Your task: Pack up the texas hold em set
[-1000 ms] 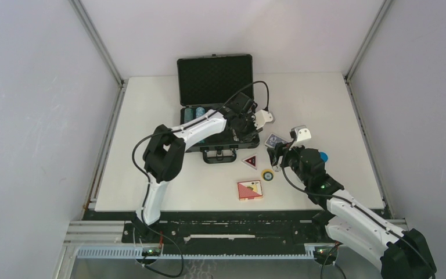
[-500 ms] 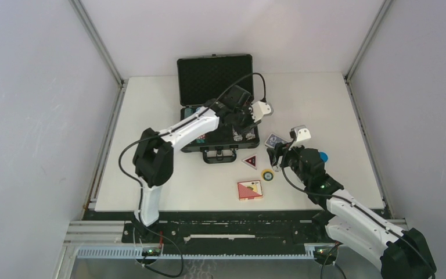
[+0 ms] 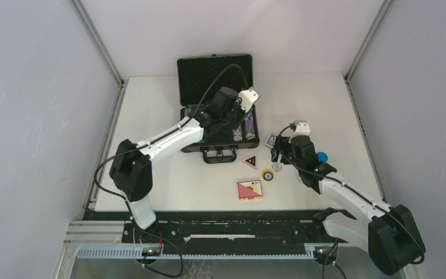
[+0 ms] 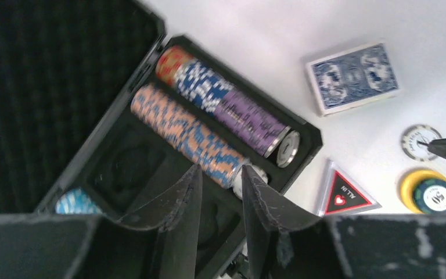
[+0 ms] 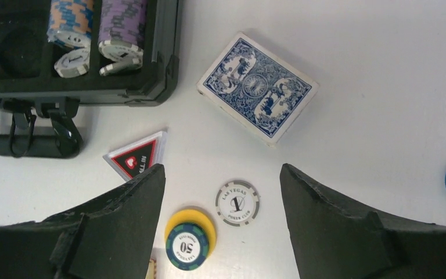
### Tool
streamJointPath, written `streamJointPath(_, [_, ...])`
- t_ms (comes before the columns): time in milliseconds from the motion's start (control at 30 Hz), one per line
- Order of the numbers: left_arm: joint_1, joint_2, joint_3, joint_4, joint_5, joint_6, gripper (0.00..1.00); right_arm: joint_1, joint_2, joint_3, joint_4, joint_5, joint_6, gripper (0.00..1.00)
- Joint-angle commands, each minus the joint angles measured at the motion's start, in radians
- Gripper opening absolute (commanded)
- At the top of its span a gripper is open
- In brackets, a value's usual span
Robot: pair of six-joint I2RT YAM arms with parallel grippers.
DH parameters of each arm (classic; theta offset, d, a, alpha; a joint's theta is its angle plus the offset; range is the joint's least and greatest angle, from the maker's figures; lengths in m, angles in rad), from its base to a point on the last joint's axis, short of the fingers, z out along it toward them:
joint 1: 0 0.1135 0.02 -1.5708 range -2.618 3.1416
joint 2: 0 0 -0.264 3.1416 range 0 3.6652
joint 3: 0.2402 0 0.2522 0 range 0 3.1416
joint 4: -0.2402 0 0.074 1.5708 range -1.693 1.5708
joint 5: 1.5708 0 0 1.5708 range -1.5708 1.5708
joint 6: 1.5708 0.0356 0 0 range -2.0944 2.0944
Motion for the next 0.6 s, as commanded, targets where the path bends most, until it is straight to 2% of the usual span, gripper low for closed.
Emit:
streamJointPath(0, [0.016,-0.146,-0.127,0.191,-0.319,-0.28,0.37,-0.007,0.077,0.128,-0.139,0.019,0.079,0.81])
streamJointPath(33, [0.018,-0.173,-0.161,0.223,-0.355,-0.312,0.47,-0.006,0.1,0.146,-0.163,0.014,0.084,0.81])
streamJointPath(100, [0.025,-0.232,-0.247,0.299,-0.384,-0.374,0.97,0.002,0.148,0.188,-0.222,-0.002,0.087,0.81])
streamJointPath(233, [0.047,-0.304,-0.341,0.381,-0.362,-0.431,1.0,0.029,0.227,0.237,-0.3,0.006,0.103,0.81])
streamJointPath(467, [0.056,-0.399,-0.464,0.518,-0.356,-0.472,1.0,0.067,0.307,0.237,-0.335,0.012,0.139,0.8])
streamJointPath(567, [0.056,-0.42,-0.491,0.538,-0.365,-0.472,1.0,0.09,0.341,0.237,-0.335,0.033,0.157,0.77])
